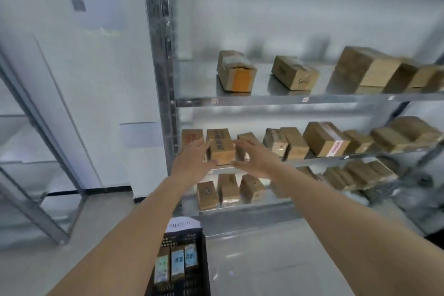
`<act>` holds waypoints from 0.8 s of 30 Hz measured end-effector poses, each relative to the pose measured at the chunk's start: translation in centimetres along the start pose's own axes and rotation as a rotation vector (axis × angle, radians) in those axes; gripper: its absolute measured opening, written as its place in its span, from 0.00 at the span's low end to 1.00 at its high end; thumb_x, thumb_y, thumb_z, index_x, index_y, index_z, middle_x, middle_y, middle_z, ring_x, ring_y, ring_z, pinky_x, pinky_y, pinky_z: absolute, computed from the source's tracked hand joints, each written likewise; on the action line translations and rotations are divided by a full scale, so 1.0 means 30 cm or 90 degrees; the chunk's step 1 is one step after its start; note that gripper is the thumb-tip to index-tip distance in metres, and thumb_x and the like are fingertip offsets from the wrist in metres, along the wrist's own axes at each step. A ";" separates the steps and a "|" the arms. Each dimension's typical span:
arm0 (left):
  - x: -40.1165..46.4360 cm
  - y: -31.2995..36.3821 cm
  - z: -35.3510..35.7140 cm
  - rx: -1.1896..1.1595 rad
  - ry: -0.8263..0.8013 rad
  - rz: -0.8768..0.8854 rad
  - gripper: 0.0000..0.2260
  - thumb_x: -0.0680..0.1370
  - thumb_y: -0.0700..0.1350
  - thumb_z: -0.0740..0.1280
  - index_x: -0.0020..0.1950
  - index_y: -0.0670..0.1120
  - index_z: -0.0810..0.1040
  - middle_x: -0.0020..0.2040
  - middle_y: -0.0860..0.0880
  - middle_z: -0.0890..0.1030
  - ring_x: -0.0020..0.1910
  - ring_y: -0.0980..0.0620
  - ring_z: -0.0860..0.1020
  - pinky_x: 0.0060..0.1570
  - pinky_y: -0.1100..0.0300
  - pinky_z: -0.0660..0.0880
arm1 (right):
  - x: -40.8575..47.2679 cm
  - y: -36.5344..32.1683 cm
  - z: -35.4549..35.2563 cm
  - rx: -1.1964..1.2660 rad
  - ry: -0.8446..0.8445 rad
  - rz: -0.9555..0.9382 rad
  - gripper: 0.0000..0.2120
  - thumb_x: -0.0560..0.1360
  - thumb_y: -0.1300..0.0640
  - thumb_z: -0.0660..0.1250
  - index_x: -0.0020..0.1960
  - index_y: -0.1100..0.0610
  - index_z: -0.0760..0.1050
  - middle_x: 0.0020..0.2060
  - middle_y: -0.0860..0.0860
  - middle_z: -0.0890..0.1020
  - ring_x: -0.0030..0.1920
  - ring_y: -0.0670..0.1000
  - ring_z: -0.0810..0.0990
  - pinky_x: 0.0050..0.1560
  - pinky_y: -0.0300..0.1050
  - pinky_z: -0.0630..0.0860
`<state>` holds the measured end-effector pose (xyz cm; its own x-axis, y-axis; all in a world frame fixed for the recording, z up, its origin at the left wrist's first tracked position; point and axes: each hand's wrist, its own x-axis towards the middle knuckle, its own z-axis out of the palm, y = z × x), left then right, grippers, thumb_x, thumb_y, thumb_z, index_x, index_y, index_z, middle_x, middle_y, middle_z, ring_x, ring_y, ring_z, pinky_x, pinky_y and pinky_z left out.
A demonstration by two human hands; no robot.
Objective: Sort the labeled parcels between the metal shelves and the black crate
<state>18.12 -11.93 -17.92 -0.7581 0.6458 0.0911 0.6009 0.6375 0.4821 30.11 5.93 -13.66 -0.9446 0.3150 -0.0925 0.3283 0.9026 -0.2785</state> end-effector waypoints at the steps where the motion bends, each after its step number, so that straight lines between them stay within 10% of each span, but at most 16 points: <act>1: -0.011 0.055 -0.049 0.004 0.011 0.018 0.30 0.74 0.68 0.62 0.75 0.63 0.62 0.77 0.58 0.64 0.76 0.49 0.64 0.69 0.41 0.68 | -0.046 0.000 -0.070 -0.007 0.016 0.006 0.36 0.78 0.36 0.66 0.81 0.38 0.55 0.82 0.44 0.58 0.79 0.54 0.63 0.74 0.60 0.68; 12: -0.039 0.675 -0.411 -0.001 0.101 0.167 0.29 0.78 0.64 0.64 0.77 0.56 0.64 0.75 0.52 0.70 0.70 0.48 0.71 0.66 0.51 0.70 | -0.449 0.222 -0.678 -0.021 0.207 0.051 0.32 0.80 0.34 0.60 0.81 0.40 0.57 0.82 0.45 0.58 0.79 0.52 0.62 0.74 0.57 0.67; 24: 0.196 1.390 -0.185 -0.076 0.086 0.223 0.30 0.77 0.65 0.62 0.77 0.59 0.61 0.77 0.55 0.65 0.73 0.49 0.67 0.67 0.48 0.70 | -0.612 0.925 -1.055 -0.049 0.210 0.140 0.35 0.78 0.29 0.58 0.81 0.39 0.56 0.82 0.46 0.57 0.78 0.54 0.64 0.74 0.62 0.68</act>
<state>37.34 16.12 7.55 -0.5430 0.7495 0.3785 0.8021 0.3297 0.4979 56.69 34.47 10.57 -0.8040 0.5686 0.1740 0.5330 0.8188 -0.2132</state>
